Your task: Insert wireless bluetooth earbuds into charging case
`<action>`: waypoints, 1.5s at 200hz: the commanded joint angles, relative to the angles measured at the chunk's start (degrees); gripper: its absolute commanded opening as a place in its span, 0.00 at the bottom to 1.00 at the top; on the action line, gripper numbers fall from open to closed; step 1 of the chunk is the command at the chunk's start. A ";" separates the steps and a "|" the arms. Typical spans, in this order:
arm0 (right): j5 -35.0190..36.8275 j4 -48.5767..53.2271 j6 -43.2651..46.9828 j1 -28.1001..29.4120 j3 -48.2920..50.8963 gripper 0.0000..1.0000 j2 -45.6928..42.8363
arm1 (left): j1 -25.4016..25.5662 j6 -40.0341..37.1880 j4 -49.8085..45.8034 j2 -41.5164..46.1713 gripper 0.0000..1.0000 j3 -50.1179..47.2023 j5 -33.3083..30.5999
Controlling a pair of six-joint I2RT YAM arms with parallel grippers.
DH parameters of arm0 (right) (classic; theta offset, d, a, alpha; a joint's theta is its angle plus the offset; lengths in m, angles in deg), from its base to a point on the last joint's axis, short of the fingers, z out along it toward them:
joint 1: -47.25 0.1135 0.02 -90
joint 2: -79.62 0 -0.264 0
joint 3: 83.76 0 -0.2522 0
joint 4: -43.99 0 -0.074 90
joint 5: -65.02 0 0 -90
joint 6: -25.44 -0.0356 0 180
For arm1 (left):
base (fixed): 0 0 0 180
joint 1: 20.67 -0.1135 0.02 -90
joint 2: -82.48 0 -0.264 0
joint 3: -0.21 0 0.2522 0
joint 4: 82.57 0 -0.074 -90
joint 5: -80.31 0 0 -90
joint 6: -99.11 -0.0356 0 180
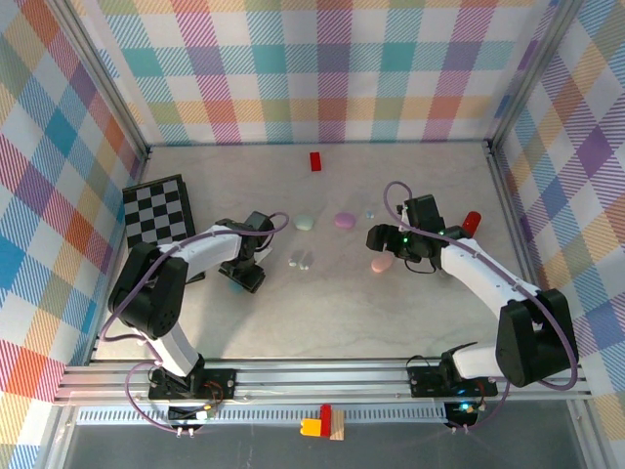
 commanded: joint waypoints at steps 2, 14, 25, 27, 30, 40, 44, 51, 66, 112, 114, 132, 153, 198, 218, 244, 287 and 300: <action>0.50 1.18 0.69 0.30 -1.75 0.83 0.27 | -0.50 0.13 -2.98 -0.95 0.59 -0.16 0.05; 0.50 1.46 0.77 0.27 -2.09 0.83 0.35 | -0.49 0.07 -3.55 -0.72 0.65 0.04 -0.16; 0.63 1.51 0.86 0.31 -2.29 0.83 0.51 | -0.44 -0.14 -4.07 -0.44 0.65 0.06 -1.09; 0.67 1.55 0.82 0.31 -2.33 0.83 0.52 | -0.48 -0.24 -4.19 -0.33 0.66 0.04 -1.16; 0.68 1.56 0.81 0.23 -2.36 0.83 0.61 | -0.46 -0.33 -4.30 -0.25 0.66 -0.06 -1.49; 0.68 1.62 0.94 0.31 -2.65 0.83 0.77 | -0.49 -1.15 -4.93 0.07 0.66 -0.45 -1.99; 0.68 1.64 0.92 0.31 -2.71 0.83 0.84 | -0.49 -1.59 -5.20 0.04 0.66 -0.49 -2.11; 0.66 1.55 0.99 0.30 -2.80 0.82 1.04 | -0.51 -1.88 -5.69 -0.12 0.66 -0.68 -2.41; 0.18 1.51 0.98 0.30 -3.38 0.83 1.81 | -0.51 -2.10 -6.12 -0.53 0.65 -0.76 -2.64; -0.82 1.91 1.60 0.26 -5.05 0.83 3.10 | -0.49 -2.19 -4.61 -0.41 0.45 -1.30 -2.71; -0.82 1.91 1.64 0.28 -5.04 0.83 3.08 | -0.49 -2.19 -4.50 -0.50 0.44 -1.29 -2.56; -0.97 2.02 1.17 0.24 -4.89 0.83 2.65 | -0.49 -2.13 -4.22 -0.86 0.33 -1.10 -1.83; -1.70 1.68 0.69 0.24 -4.34 0.82 1.88 | -0.49 -2.04 -3.31 0.28 0.27 -0.91 0.26; -6.99 -2.05 0.43 0.29 -1.57 0.82 0.23 | -0.40 -1.93 2.45 8.04 0.30 -0.58 7.77; -13.34 -5.03 -0.22 0.30 -0.78 0.81 -0.52 | -0.41 -2.37 7.22 12.87 0.30 -1.08 11.11; -22.35 -5.19 -0.64 0.26 -2.75 0.81 0.64 | 1.01 -6.47 23.87 21.08 0.30 -6.73 19.74; -29.41 -5.15 -1.12 3.15 -7.28 0.80 3.36 | 3.73 -9.25 54.16 25.66 0.31 -16.66 32.40; -28.89 -4.91 -1.28 4.98 -8.55 0.80 4.15 | 5.12 -11.15 56.18 23.99 0.31 -16.51 32.12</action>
